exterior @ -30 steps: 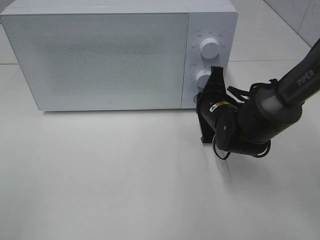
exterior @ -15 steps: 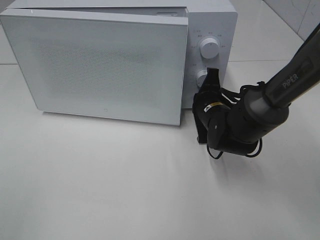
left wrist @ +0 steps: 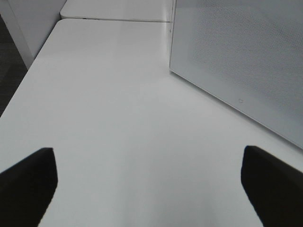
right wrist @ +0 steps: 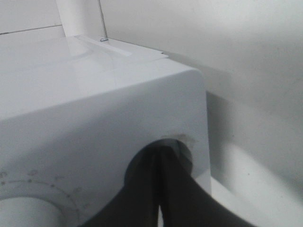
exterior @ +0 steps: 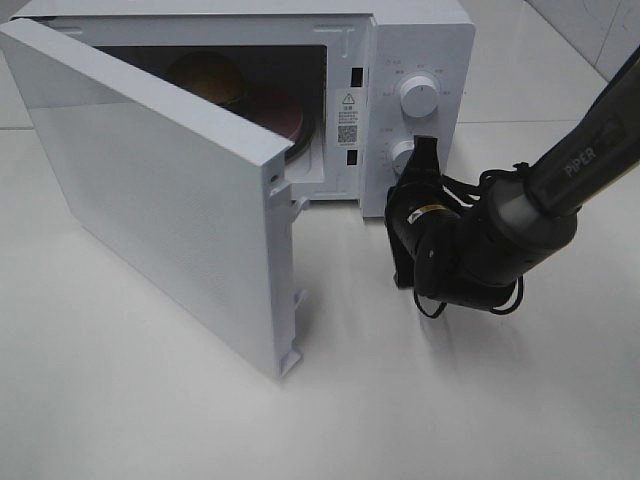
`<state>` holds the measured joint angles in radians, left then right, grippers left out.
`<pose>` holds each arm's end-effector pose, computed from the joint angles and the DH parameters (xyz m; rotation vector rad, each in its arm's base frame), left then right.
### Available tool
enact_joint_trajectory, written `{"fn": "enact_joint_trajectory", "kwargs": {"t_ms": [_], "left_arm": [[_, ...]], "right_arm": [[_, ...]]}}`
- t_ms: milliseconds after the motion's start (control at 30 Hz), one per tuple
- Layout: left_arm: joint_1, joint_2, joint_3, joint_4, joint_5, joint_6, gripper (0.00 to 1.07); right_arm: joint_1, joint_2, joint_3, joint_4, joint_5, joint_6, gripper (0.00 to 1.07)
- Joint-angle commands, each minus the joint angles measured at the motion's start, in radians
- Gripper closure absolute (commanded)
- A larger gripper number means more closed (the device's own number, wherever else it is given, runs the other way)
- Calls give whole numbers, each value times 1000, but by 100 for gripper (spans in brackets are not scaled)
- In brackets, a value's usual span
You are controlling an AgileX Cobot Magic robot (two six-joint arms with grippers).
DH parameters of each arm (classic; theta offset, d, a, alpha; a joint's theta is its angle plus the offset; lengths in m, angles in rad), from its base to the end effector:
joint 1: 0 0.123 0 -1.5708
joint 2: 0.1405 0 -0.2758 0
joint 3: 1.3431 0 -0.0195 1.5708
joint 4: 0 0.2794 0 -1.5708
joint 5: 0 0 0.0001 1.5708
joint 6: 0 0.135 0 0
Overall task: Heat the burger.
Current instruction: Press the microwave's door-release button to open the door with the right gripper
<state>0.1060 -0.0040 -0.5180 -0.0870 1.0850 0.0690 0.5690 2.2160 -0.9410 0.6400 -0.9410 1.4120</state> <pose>0.0652 -0.0035 0.2748 -0.0314 2.0433 0.0053 0.3960 0.1760 0.0249 1.4782 1.4204 1.1183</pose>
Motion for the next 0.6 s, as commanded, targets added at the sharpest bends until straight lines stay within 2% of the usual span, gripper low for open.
{"fn": "enact_joint_trajectory", "kwargs": {"t_ms": [33, 267, 600], "left_arm": [[4, -18, 2, 1, -16, -6, 9], [4, -18, 2, 1, -16, -6, 9], [4, -18, 2, 1, -16, -6, 9]], "right_arm": [[-28, -37, -34, -102, -154, 18, 107], [-28, -81, 33, -112, -62, 50, 107], [-28, -155, 164, -253, 85, 117, 107]]}}
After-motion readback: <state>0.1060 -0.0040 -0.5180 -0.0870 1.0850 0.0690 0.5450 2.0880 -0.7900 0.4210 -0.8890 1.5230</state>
